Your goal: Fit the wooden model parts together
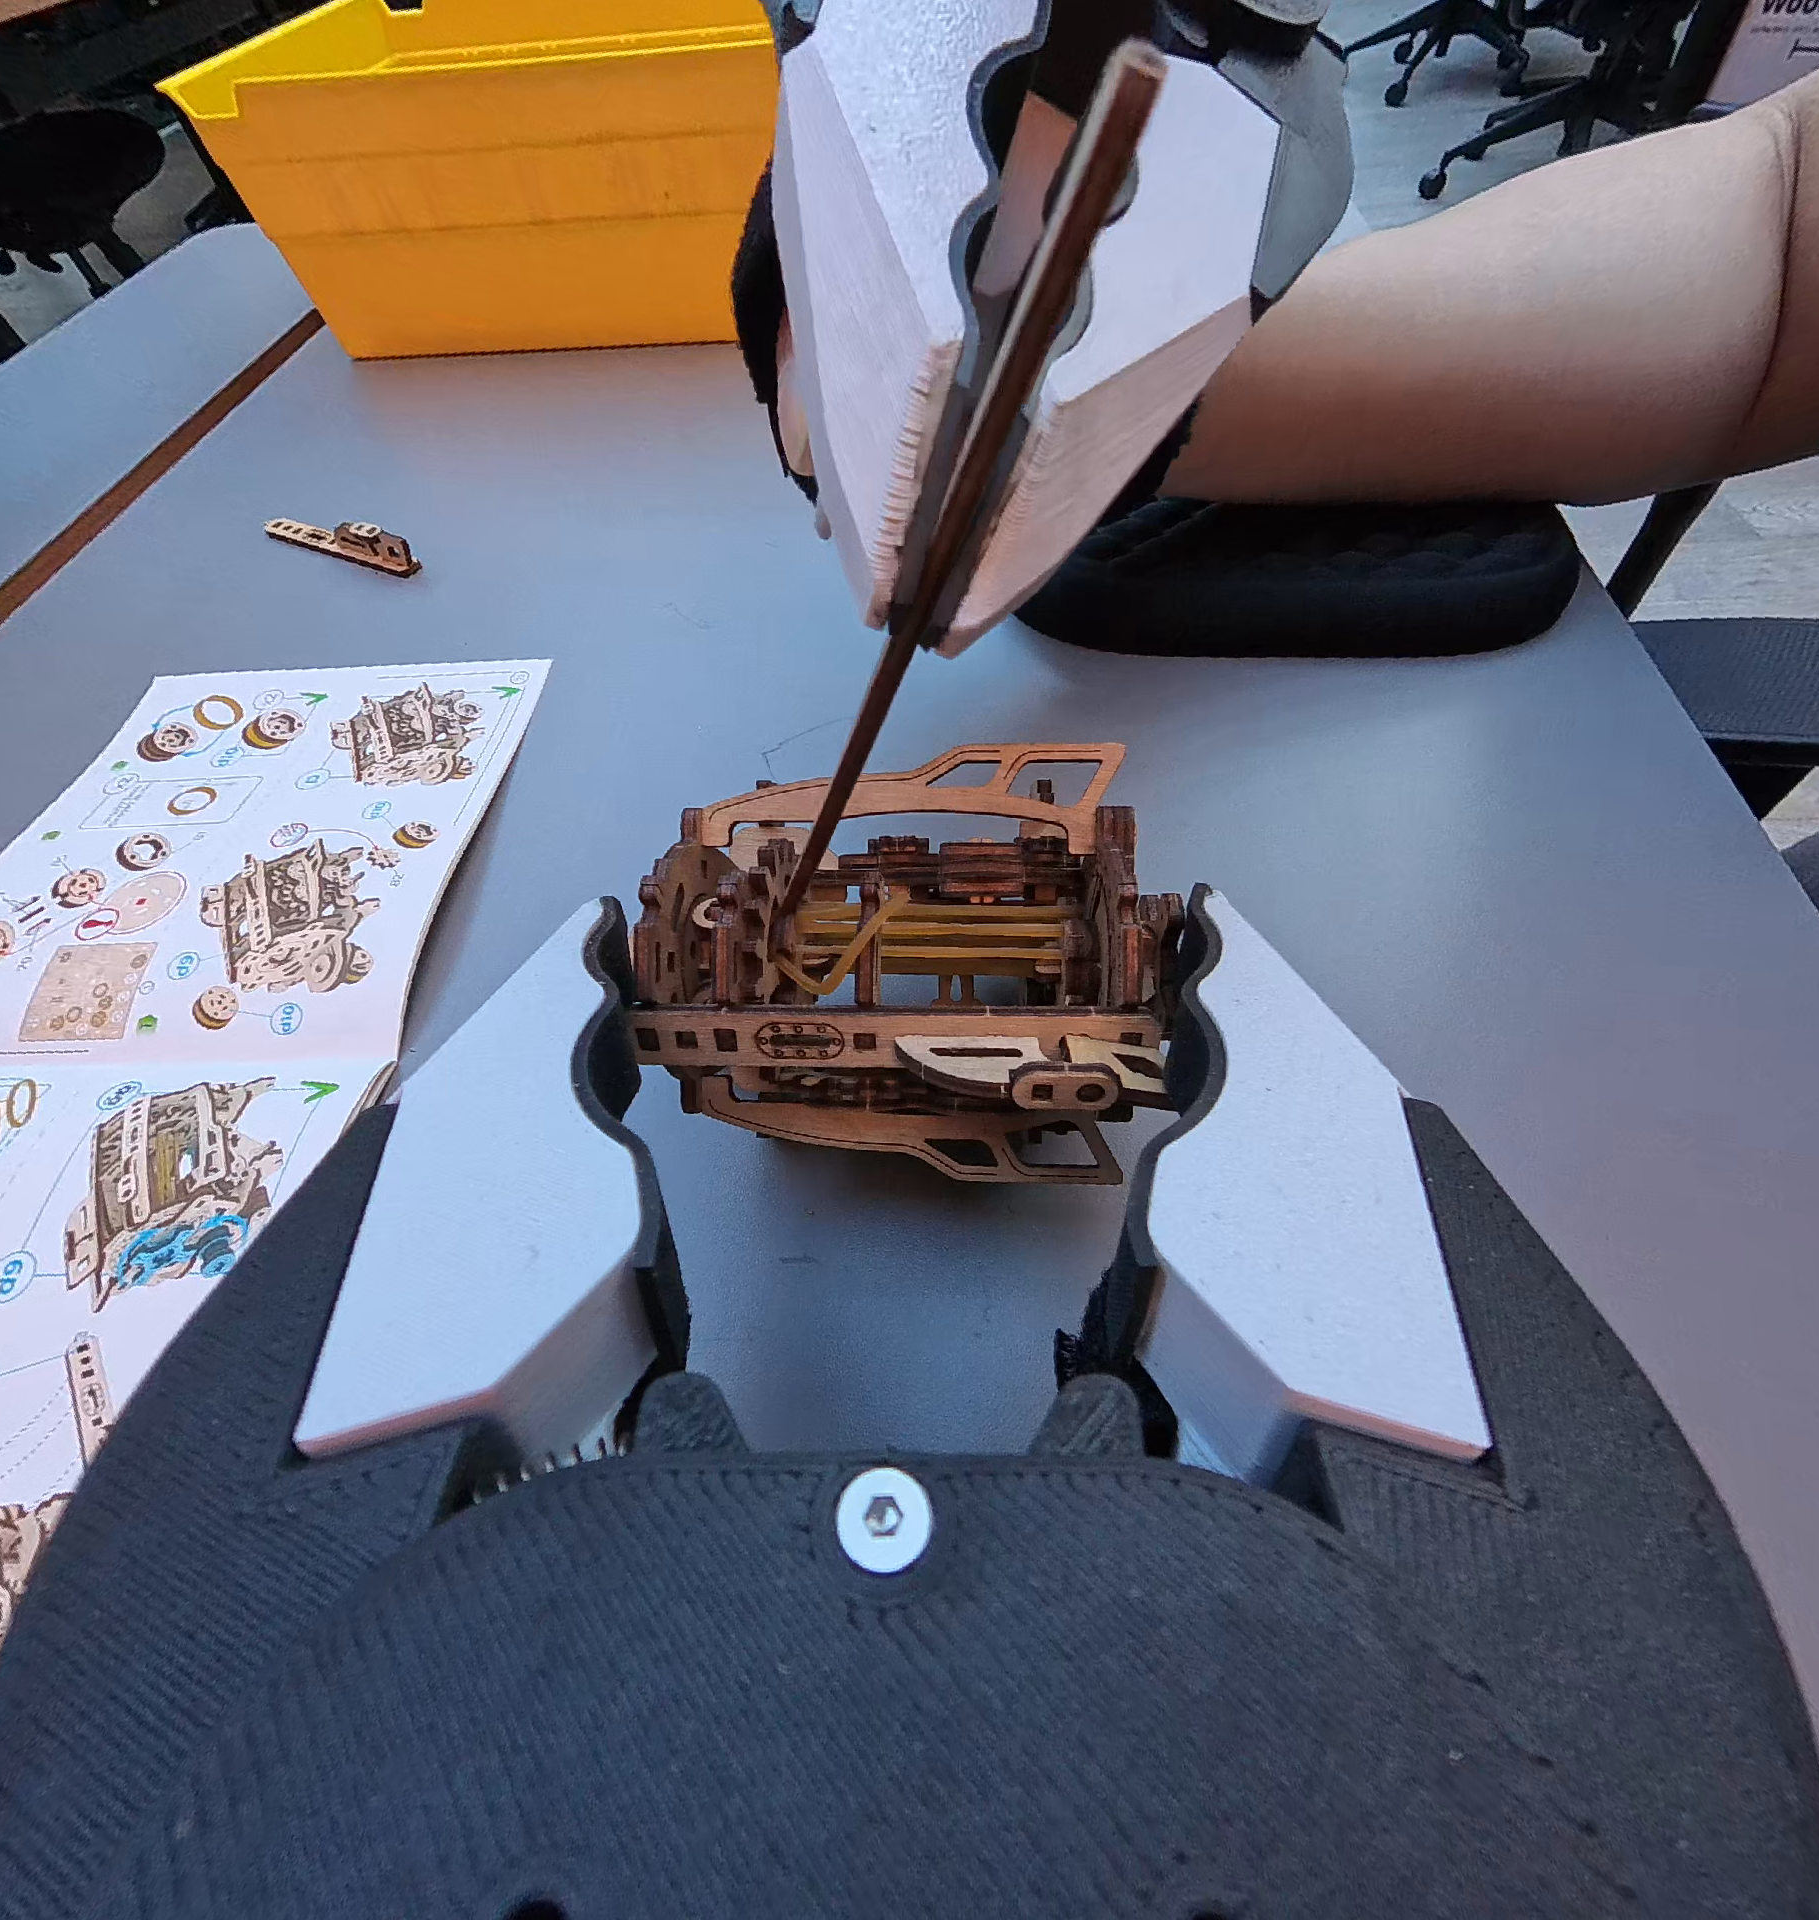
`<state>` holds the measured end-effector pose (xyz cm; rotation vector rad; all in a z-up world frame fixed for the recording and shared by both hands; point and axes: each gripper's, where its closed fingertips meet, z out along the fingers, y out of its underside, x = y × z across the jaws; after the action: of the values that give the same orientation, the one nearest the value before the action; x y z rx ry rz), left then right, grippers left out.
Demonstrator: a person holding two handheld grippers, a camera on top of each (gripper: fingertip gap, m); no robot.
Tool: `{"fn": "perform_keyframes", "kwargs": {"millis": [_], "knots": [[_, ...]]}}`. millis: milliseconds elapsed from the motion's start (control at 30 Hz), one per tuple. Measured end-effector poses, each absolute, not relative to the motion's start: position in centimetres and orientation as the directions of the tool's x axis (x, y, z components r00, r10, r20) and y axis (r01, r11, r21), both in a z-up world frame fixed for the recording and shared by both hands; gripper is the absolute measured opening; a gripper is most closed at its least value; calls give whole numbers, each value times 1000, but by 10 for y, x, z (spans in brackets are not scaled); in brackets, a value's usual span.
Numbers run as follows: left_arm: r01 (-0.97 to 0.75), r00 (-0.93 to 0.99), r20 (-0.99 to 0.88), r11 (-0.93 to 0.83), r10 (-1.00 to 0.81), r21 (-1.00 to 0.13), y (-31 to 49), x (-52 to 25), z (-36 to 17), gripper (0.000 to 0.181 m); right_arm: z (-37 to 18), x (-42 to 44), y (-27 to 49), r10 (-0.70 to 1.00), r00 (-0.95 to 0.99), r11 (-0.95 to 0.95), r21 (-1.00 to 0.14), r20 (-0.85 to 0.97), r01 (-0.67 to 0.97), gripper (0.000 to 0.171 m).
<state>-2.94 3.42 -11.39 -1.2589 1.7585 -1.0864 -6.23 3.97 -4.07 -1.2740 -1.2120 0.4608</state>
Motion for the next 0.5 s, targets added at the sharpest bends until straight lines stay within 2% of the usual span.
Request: {"fn": "perform_keyframes", "kwargs": {"millis": [133,500], "knots": [[-366,-275,-71,173,-959,-915,34,-29,-114,103,-41,-63,42,811,384,311,-881,442,357,0],[-369,-272,-74,175,-959,-913,34,-29,-114,103,-38,-58,49,842,433,219,-937,323,274,0]]}}
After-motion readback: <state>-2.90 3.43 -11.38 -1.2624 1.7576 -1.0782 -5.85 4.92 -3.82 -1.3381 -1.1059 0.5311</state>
